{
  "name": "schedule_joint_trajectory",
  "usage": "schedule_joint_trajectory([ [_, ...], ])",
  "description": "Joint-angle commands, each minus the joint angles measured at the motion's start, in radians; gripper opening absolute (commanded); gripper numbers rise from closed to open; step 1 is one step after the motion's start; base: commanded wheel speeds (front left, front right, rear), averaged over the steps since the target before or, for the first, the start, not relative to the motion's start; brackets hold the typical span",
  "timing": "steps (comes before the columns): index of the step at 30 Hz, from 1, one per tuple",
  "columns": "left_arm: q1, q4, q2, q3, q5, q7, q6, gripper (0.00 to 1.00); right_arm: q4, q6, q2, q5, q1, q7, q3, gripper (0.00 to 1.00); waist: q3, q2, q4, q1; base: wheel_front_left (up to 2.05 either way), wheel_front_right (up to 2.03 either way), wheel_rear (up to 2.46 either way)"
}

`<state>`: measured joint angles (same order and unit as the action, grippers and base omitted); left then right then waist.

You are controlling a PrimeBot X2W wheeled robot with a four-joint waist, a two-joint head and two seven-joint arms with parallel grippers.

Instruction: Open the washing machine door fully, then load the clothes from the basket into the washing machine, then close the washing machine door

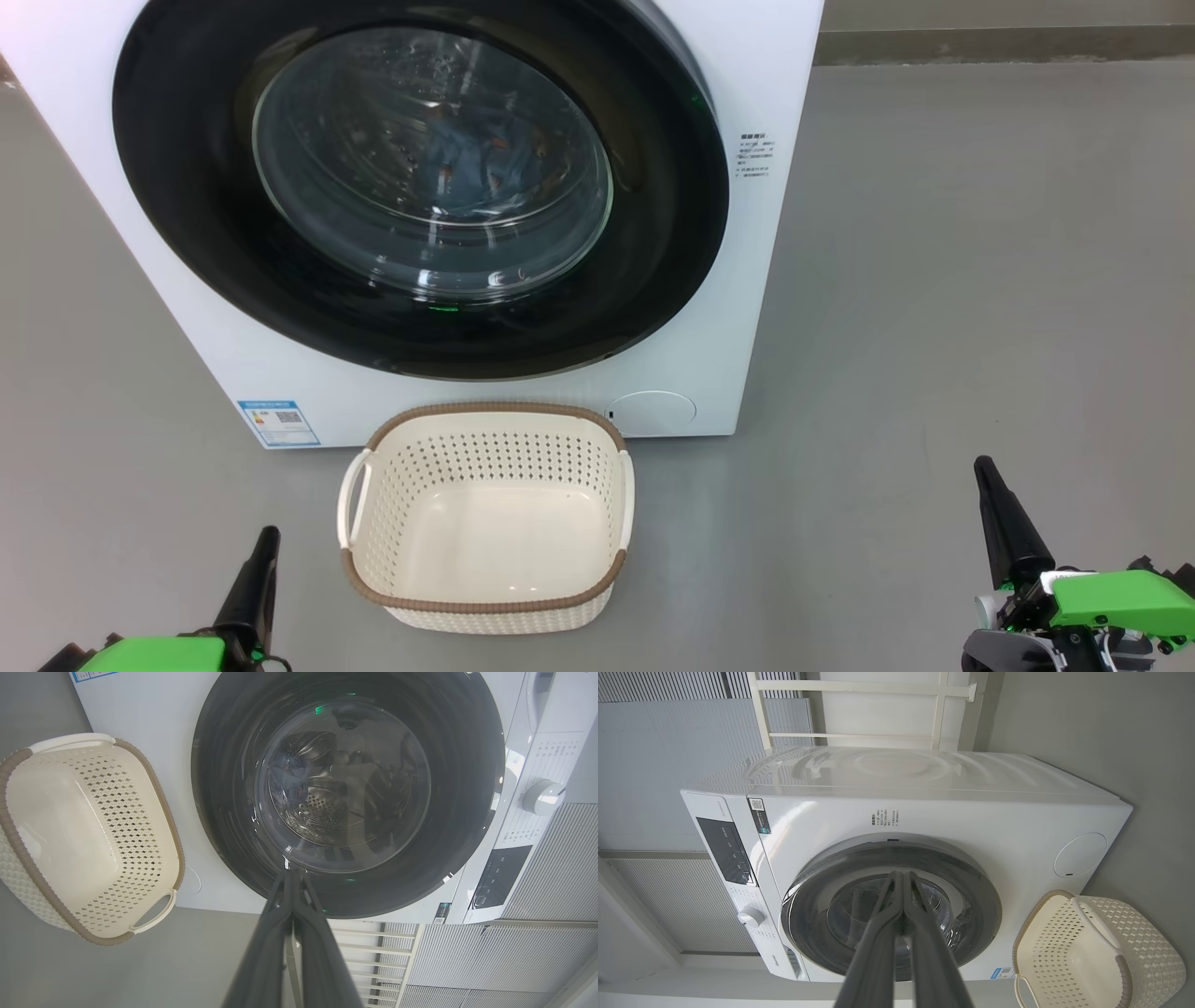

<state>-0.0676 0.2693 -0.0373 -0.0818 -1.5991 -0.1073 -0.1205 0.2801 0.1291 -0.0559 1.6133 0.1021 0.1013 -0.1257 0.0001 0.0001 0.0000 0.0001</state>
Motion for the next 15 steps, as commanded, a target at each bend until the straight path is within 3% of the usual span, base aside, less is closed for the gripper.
schedule_joint_trajectory([
  [1,-0.048,-0.018,-0.013,-0.034,-0.008,-0.007,-0.009,0.00,-0.029,0.002,-0.001,0.002,0.013,0.005,0.020,0.00,0.000,-0.0001,0.000,-0.0001,0.00,0.00,0.00],
  [15,-0.048,-0.018,-0.013,-0.034,-0.008,-0.007,-0.009,0.00,-0.029,0.002,-0.001,0.001,0.013,0.006,0.019,0.00,0.000,-0.0001,0.000,-0.0001,0.00,0.00,0.00],
])
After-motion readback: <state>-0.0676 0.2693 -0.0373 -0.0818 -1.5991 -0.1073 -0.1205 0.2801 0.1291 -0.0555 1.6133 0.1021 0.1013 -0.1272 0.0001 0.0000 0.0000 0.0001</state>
